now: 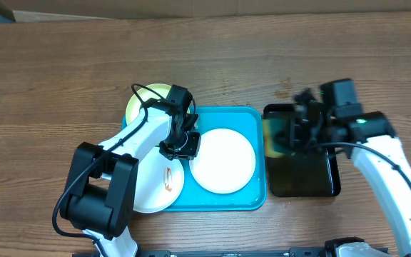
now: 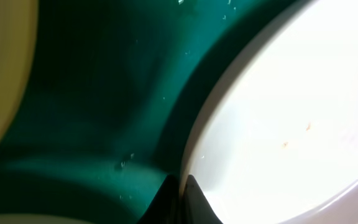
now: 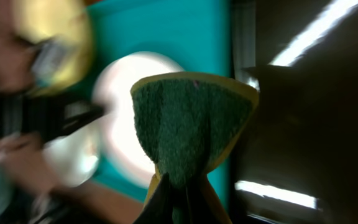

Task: Clean dirty plates on tray and stack at the side
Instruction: 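Return the sponge to the black tray and release it with the right gripper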

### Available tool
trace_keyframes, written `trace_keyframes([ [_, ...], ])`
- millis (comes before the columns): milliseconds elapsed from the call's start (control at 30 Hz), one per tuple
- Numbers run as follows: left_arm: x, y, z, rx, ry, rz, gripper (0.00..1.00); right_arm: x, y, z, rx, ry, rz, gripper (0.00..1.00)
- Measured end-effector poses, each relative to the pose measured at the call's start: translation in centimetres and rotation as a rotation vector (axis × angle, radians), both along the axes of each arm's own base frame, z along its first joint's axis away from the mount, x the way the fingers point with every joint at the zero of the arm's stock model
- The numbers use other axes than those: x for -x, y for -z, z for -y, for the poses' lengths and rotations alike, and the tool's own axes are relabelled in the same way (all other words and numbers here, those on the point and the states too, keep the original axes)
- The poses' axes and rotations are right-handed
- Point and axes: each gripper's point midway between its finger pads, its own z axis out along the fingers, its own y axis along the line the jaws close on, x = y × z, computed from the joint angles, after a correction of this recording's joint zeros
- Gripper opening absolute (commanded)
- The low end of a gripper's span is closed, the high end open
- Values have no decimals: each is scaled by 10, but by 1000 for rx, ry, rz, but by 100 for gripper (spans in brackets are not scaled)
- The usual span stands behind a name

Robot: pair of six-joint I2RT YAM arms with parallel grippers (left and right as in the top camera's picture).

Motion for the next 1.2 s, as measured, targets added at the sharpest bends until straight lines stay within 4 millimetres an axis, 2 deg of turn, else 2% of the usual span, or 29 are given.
trace_keyframes([
  [67,-4,-7,1,1,0,3,4,-2,10,29,97,76,-21,4],
  [167,-15,-20,4,4,-1,30,4,0,23,51,171,139,-44,4],
  [400,-35,-52,-1,-42,-30,106,4,14,67,68,248,236,-110,4],
  [667,-75,-102,7,-24,-77,272,4,37,121,73,266,309,-179,6],
  [733,-83,-110,13,-24,-71,318,4,41,128,73,265,317,-190,16],
  [767,-87,-113,18,-25,-62,347,4,42,130,73,264,320,-194,27],
  [833,-91,-117,32,-30,-38,397,4,43,131,73,263,330,-197,59],
  [900,-92,-120,47,-40,-4,443,4,44,131,73,260,327,-203,72],
  [1033,-92,-126,75,-68,57,543,4,46,121,73,248,331,-239,80],
  [1167,-96,-137,98,-121,94,667,4,21,85,80,235,344,-200,84],
  [1200,-97,-140,103,-133,99,699,4,13,73,84,237,355,-179,89],
])
